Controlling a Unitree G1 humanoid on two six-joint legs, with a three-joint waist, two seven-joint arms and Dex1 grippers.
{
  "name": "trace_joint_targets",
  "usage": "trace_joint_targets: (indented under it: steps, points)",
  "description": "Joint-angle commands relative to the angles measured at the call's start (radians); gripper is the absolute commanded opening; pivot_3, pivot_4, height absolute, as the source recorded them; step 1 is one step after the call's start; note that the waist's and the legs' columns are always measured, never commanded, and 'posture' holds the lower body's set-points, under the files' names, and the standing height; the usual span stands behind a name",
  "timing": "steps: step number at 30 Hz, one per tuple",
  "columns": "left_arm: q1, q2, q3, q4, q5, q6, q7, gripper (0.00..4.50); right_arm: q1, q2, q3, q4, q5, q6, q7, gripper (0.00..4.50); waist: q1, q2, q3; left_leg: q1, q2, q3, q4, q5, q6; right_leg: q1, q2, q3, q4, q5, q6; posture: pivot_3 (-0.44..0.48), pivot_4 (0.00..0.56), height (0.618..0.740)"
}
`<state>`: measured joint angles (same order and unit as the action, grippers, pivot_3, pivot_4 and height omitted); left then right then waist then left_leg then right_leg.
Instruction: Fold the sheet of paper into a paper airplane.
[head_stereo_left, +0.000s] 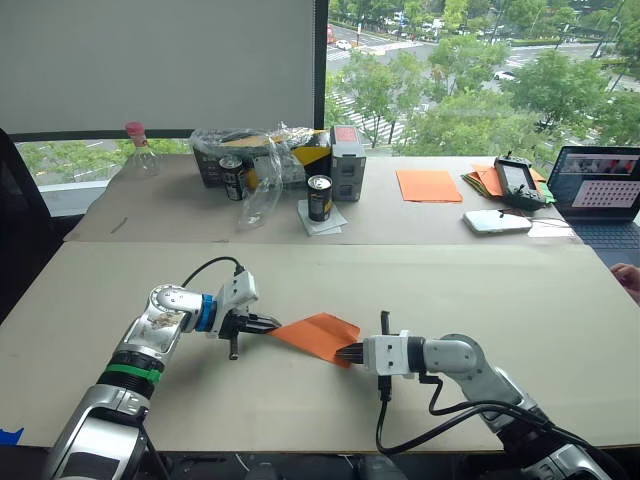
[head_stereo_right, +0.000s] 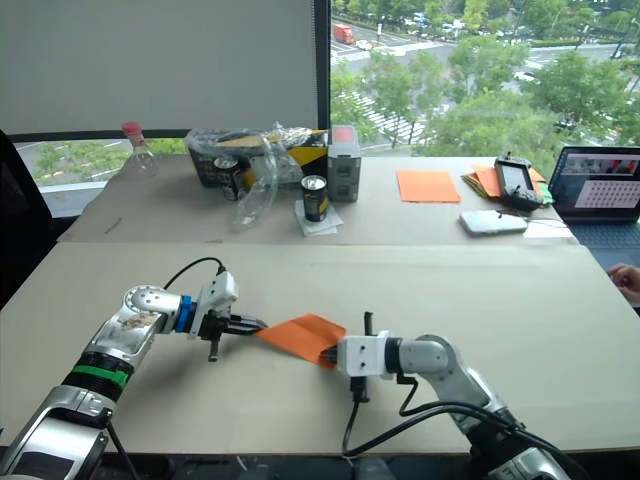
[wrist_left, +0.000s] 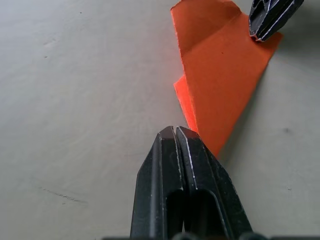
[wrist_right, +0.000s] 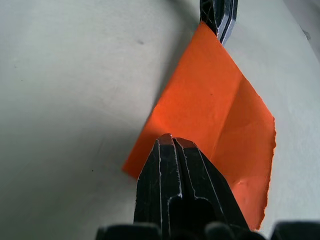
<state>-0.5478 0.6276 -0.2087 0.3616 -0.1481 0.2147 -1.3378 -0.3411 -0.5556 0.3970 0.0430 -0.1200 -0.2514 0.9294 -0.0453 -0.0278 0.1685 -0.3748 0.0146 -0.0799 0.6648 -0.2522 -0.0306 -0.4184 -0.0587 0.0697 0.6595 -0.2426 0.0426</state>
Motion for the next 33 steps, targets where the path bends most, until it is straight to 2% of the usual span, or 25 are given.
trace_joint_targets:
  steps: [1, 8, 14, 20, 23, 27, 33]
  points:
    - [0.042, 0.01, -0.037, -0.067, 0.005, 0.039, -0.023, 0.02, -0.006, 0.0, 0.019, 0.013, -0.014, 0.01, 0.022, 0.0, 0.001, 0.0, 0.0, 0.0, 0.0, 0.0, 0.0, 0.0, 0.0, 0.0, 0.0, 0.0, 0.0, 0.0, 0.0, 0.0, 0.15, 0.72]
    - [0.086, 0.038, -0.032, -0.172, -0.024, 0.123, -0.04, 0.02, -0.026, 0.014, 0.026, 0.025, -0.013, 0.016, 0.042, 0.0, 0.0, 0.0, 0.0, 0.0, 0.0, 0.0, 0.0, 0.0, 0.0, 0.0, 0.0, 0.0, 0.0, 0.0, 0.0, 0.0, 0.15, 0.72]
    - [0.045, 0.045, 0.023, -0.072, 0.025, 0.022, 0.061, 0.02, -0.019, 0.018, 0.039, 0.049, -0.027, 0.015, 0.047, 0.0, 0.0, 0.0, 0.0, 0.001, 0.0, 0.0, 0.0, 0.0, 0.0, 0.0, 0.0, 0.0, 0.001, 0.0, 0.0, 0.0, 0.15, 0.72]
    - [-0.027, 0.021, 0.144, 0.01, -0.073, 0.047, 0.116, 0.02, -0.011, 0.023, 0.039, 0.047, -0.029, 0.022, 0.045, 0.0, 0.0, 0.0, 0.0, 0.002, 0.0, 0.0, 0.0, 0.0, 0.0, 0.0, 0.0, 0.0, 0.002, 0.0, 0.0, 0.0, 0.15, 0.72]
    - [-0.021, -0.011, 0.181, -0.051, -0.174, 0.13, 0.069, 0.02, -0.004, 0.023, 0.042, 0.042, -0.032, 0.027, 0.044, 0.0, 0.0, 0.0, 0.0, 0.002, 0.0, 0.0, 0.0, 0.0, 0.0, 0.001, 0.0, 0.0, 0.002, 0.0, 0.0, 0.0, 0.15, 0.72]
    - [0.038, -0.027, 0.139, -0.188, -0.253, 0.208, -0.016, 0.02, 0.006, 0.022, 0.042, 0.033, -0.03, 0.037, 0.045, 0.0, 0.0, 0.0, 0.0, 0.001, 0.0, 0.0, 0.0, 0.0, 0.0, 0.001, 0.0, 0.0, 0.002, 0.0, 0.0, 0.0, 0.15, 0.72]
    - [0.101, -0.042, 0.018, -0.169, -0.148, 0.105, -0.021, 0.02, 0.022, 0.021, 0.034, 0.019, -0.034, 0.051, 0.031, 0.0, 0.0, 0.0, 0.0, 0.002, 0.0, 0.0, 0.0, 0.0, 0.0, 0.001, 0.0, 0.0, 0.002, 0.0, 0.0, 0.0, 0.15, 0.72]
